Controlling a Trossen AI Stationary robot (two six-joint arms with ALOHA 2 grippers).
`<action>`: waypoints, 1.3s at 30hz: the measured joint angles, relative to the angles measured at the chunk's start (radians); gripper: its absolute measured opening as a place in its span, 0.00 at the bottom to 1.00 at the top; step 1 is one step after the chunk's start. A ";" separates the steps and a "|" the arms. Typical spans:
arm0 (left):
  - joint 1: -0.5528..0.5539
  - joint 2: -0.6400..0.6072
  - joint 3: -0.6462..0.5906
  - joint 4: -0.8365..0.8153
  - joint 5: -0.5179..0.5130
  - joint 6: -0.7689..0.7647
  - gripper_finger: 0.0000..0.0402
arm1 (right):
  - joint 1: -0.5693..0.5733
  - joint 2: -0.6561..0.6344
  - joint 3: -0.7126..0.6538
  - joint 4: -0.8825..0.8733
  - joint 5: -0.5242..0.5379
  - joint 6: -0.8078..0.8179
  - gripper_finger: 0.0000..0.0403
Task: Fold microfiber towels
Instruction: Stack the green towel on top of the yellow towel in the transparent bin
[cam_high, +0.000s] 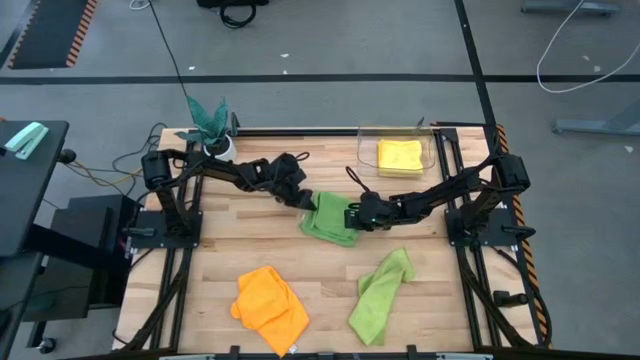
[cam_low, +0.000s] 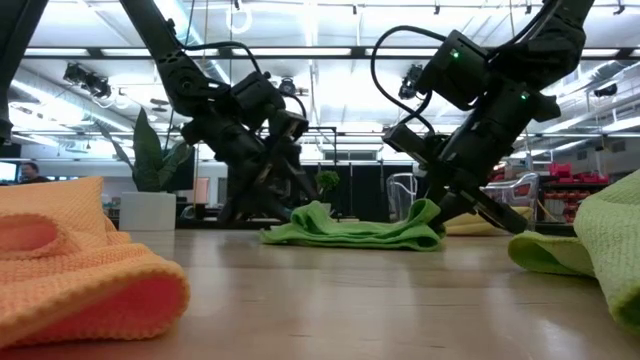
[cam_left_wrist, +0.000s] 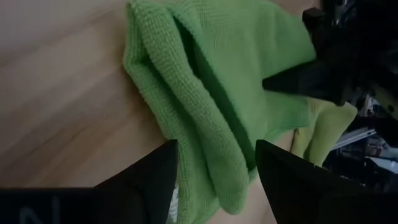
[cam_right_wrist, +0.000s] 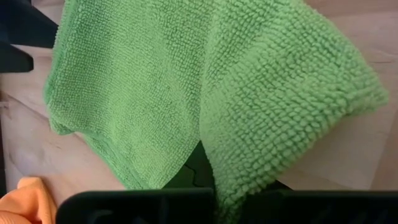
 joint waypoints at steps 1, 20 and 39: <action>0.000 0.000 0.000 0.006 -0.001 -0.008 0.56 | 0.000 0.000 0.000 0.000 0.000 0.000 0.01; -0.023 0.096 0.063 0.011 0.063 -0.018 0.57 | 0.000 -0.001 0.000 0.007 -0.001 -0.007 0.01; 0.037 0.093 0.073 -0.004 0.191 -0.042 0.55 | 0.007 -0.001 0.001 0.007 -0.011 -0.007 0.02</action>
